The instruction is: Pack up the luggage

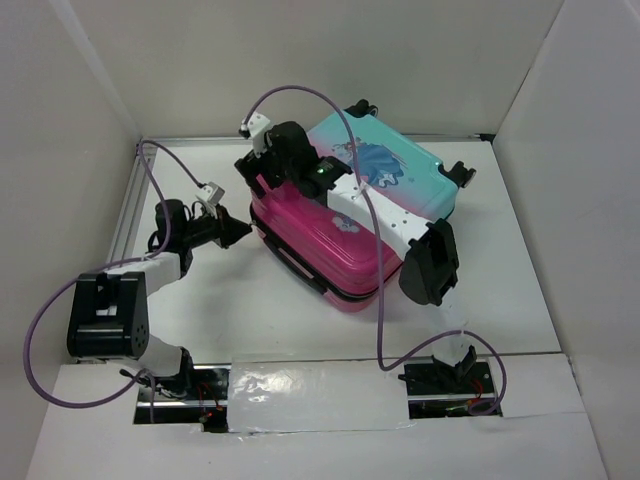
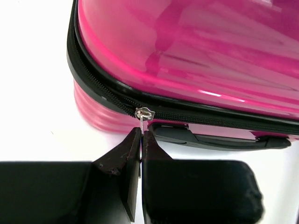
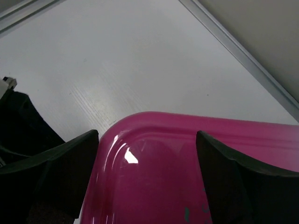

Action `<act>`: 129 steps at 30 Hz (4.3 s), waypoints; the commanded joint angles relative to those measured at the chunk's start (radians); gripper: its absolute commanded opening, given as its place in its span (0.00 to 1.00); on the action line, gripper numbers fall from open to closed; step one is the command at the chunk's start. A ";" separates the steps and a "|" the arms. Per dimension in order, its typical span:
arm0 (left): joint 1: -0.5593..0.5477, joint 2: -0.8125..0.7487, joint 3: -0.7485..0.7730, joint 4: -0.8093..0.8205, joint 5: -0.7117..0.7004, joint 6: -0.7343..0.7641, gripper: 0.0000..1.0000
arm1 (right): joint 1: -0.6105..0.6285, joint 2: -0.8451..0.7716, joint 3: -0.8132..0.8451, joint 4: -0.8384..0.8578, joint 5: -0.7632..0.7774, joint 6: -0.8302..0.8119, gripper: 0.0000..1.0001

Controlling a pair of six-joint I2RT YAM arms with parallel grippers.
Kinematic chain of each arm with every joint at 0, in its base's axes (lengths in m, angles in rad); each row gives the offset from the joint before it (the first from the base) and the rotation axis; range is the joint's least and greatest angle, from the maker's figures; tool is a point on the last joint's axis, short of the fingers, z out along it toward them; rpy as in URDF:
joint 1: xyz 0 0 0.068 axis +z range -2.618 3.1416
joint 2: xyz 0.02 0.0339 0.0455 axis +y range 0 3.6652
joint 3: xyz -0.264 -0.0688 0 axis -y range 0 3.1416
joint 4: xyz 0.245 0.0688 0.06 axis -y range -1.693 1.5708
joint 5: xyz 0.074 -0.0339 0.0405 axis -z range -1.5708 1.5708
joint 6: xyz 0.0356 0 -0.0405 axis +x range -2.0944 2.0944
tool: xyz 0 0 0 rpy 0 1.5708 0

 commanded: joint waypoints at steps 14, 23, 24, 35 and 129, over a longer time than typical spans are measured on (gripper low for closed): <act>-0.076 -0.074 -0.057 0.119 -0.227 0.045 0.00 | 0.164 -0.530 -0.464 -0.139 -0.091 0.174 0.87; -0.056 -0.103 -0.093 0.179 -0.276 -0.016 0.00 | 0.370 -0.527 -0.610 -0.096 0.306 0.404 0.83; -0.056 -0.103 -0.102 0.179 -0.276 -0.016 0.00 | 0.370 -0.517 -0.610 -0.096 0.369 0.418 0.80; -0.027 -0.062 -0.093 0.208 -0.224 -0.036 0.00 | 0.361 -0.222 -0.515 -0.105 0.423 0.383 0.67; -0.002 0.493 0.568 -0.031 -0.045 0.013 0.00 | 0.506 -0.629 -1.069 -0.413 0.602 0.598 0.00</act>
